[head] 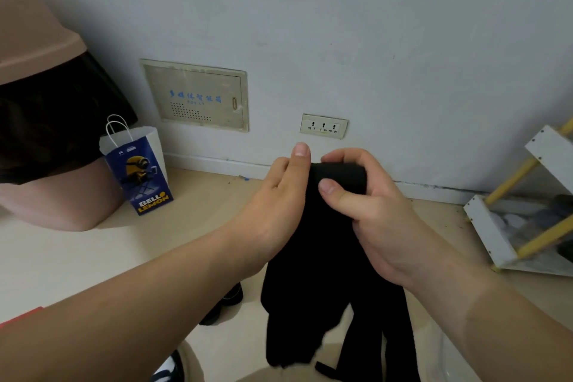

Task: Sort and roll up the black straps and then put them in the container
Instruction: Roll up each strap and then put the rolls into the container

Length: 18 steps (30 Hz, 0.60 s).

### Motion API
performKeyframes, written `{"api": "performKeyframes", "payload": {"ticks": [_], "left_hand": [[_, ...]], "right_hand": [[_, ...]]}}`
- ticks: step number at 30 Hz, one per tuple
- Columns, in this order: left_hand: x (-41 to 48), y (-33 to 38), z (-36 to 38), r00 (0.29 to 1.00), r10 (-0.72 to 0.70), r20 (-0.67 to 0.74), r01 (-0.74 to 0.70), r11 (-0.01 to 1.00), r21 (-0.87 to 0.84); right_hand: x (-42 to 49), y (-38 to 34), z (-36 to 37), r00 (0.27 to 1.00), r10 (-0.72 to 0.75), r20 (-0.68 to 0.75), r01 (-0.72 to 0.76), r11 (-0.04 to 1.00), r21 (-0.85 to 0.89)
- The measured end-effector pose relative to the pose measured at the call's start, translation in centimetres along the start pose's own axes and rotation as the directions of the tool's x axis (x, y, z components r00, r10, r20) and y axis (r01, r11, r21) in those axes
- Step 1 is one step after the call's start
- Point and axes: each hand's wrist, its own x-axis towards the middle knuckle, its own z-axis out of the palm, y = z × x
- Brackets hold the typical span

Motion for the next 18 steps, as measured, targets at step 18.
{"api": "performKeyframes", "payload": {"ticks": [18], "left_hand": [[-0.1, -0.3, -0.4, 0.960, 0.270, 0.079, -0.280, 0.937, 0.208]], "right_hand": [[0.4, -0.8, -0.4, 0.953, 0.303, -0.002, -0.302, 0.949, 0.090]]}}
